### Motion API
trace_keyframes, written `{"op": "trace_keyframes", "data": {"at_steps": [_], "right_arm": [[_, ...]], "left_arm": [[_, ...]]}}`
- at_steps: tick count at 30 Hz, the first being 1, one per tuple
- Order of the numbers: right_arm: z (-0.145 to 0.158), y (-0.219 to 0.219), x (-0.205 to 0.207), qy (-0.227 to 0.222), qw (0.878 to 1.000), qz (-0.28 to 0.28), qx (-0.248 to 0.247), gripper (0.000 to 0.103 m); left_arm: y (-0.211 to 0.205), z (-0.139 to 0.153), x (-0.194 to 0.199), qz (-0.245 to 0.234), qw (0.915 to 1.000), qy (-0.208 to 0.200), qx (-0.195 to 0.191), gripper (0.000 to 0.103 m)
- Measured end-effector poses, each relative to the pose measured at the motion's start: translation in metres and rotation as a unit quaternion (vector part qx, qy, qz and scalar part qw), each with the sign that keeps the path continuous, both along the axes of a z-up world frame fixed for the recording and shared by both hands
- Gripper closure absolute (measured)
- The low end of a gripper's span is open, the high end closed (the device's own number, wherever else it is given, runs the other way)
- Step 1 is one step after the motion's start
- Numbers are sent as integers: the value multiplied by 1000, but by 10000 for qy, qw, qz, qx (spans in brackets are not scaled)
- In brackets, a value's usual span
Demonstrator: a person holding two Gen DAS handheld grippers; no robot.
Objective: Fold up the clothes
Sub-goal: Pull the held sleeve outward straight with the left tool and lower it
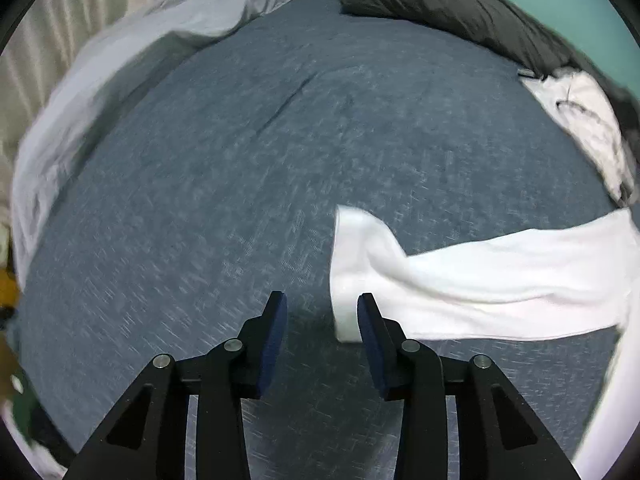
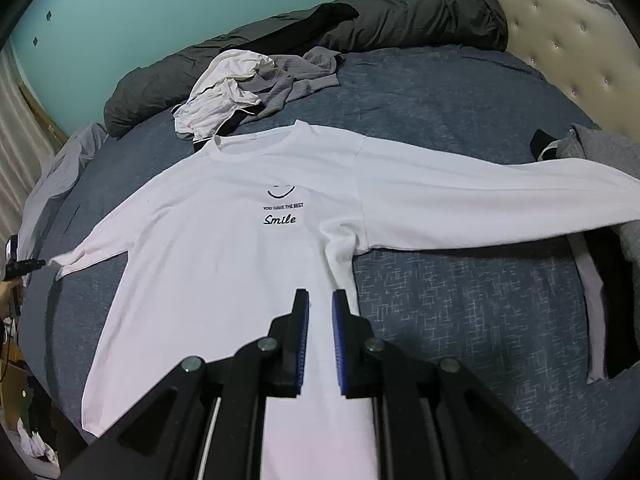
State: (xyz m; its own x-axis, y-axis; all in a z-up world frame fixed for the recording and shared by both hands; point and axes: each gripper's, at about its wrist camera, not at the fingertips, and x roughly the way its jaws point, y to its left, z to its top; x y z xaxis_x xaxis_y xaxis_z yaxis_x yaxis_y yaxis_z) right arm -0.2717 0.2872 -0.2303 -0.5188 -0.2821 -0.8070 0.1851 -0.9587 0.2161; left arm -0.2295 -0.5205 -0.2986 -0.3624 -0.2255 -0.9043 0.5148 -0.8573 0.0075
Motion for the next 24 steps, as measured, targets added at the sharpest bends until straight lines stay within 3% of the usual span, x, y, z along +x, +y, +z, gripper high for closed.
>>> {"op": "trace_keyframes", "data": {"at_steps": [13, 16, 19, 24], "right_arm": [[-8, -10, 5, -75, 9999, 58, -40, 92], [-11, -11, 5, -105, 9999, 50, -31, 92], [-14, -13, 4, -134, 9999, 42, -22, 92], [-15, -16, 5, -146, 9999, 54, -42, 92]], "left_arm": [[-7, -58, 5, 384, 9948, 363, 868, 62], [-4, -62, 4, 317, 9946, 367, 916, 91], [0, -63, 6, 235, 9948, 378, 920, 94], [-7, -39, 27, 276, 9935, 462, 999, 94]]}}
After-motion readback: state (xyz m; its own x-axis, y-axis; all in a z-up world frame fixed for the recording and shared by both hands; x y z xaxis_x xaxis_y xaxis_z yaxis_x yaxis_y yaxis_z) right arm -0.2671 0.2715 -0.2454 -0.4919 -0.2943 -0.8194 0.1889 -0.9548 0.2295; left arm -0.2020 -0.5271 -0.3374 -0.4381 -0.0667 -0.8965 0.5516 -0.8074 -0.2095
